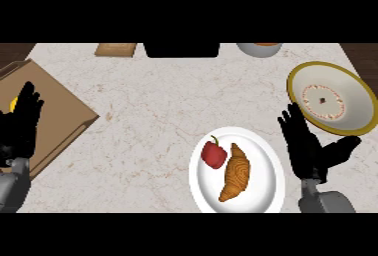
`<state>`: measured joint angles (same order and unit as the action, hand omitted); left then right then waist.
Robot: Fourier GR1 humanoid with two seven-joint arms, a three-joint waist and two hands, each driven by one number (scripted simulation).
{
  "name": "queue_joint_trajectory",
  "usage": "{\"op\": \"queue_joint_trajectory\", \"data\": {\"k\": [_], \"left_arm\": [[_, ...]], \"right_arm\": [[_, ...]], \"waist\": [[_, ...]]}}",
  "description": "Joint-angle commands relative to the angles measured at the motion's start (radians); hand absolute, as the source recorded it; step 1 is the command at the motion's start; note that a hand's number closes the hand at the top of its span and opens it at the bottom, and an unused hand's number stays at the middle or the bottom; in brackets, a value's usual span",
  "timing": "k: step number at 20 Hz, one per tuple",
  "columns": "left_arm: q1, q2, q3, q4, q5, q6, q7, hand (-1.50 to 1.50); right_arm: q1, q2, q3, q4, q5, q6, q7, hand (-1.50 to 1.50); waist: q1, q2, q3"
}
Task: Pick the croissant from the plate and place it in the bowl
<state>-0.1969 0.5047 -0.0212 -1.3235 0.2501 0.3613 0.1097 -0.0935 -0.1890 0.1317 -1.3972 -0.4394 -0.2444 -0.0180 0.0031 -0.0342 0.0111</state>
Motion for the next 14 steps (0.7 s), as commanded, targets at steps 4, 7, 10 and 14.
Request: {"op": "queue_joint_trajectory", "data": {"k": [4, 7, 10, 14], "left_arm": [[-0.092, 0.001, 0.009, -0.111, 0.032, -0.076, -0.083, 0.00], [-0.096, -0.016, -0.019, -0.106, 0.020, -0.081, -0.094, 0.00], [-0.094, -0.038, -0.014, -0.129, 0.052, -0.105, -0.115, 0.00], [-0.067, -0.021, 0.027, -0.128, 0.081, -0.136, -0.144, 0.00]], "right_arm": [[-0.201, 0.093, 0.282, -0.091, 0.190, 0.026, -0.001, -1.50], [-0.289, -0.149, 0.345, -0.029, 0.490, -0.003, -0.001, -1.50], [-0.274, 0.023, 0.419, -0.064, 0.674, -0.301, -0.008, -1.50], [-0.228, 0.095, 0.641, -0.072, 0.944, -0.418, 0.121, -1.50]], "waist": [[0.044, 0.023, -0.015], [0.041, -0.015, -0.057], [-0.005, 0.003, -0.023], [-0.012, 0.012, -0.019]]}}
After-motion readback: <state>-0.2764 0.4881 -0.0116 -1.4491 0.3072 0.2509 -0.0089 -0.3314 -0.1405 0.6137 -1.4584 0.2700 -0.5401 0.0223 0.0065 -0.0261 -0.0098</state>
